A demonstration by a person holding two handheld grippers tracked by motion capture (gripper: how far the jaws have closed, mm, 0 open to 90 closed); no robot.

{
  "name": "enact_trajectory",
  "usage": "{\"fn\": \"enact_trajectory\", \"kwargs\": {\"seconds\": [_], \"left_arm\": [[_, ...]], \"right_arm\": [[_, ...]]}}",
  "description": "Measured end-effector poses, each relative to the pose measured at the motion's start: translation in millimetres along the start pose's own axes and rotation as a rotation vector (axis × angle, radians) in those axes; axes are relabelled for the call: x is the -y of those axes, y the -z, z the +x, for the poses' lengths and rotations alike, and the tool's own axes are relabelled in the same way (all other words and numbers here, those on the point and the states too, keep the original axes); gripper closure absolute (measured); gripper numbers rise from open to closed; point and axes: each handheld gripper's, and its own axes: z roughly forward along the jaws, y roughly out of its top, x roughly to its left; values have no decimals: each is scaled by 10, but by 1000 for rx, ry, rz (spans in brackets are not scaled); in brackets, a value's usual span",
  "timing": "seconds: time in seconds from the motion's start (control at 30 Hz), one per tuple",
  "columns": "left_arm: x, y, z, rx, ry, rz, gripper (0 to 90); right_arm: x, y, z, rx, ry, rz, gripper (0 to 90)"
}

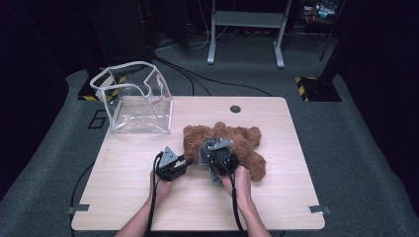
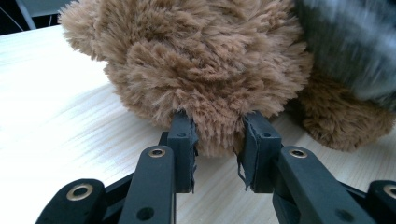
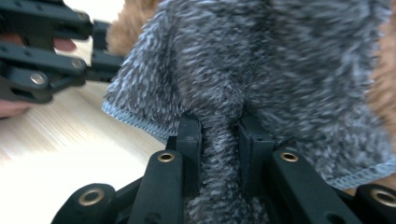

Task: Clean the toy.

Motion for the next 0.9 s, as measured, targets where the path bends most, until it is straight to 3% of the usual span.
{"fn": "enact_trajectory", "kwargs": {"seconds": [0.17, 0.33, 0.47, 0.53, 0.73, 0.9], "left_arm": [[2, -5, -3, -5, 0, -5, 687], [1, -3, 0, -3, 1, -4, 686], [-1, 3, 4, 1, -1, 1, 684], [3, 4, 6, 5, 18, -7, 679], [8, 15, 29, 10, 42, -1, 631], [3, 23, 18, 6, 37, 21, 540]], "right_arm": [[139, 4, 34, -24, 5, 20, 737], [297, -1, 112, -66, 31, 78, 748], [446, 20, 86, -111, 23, 82, 752], [488, 81, 39, -118, 0, 51, 755], [492, 430, -171, -68, -66, -59, 757], [524, 675, -424, 27, -90, -126, 756]]}}
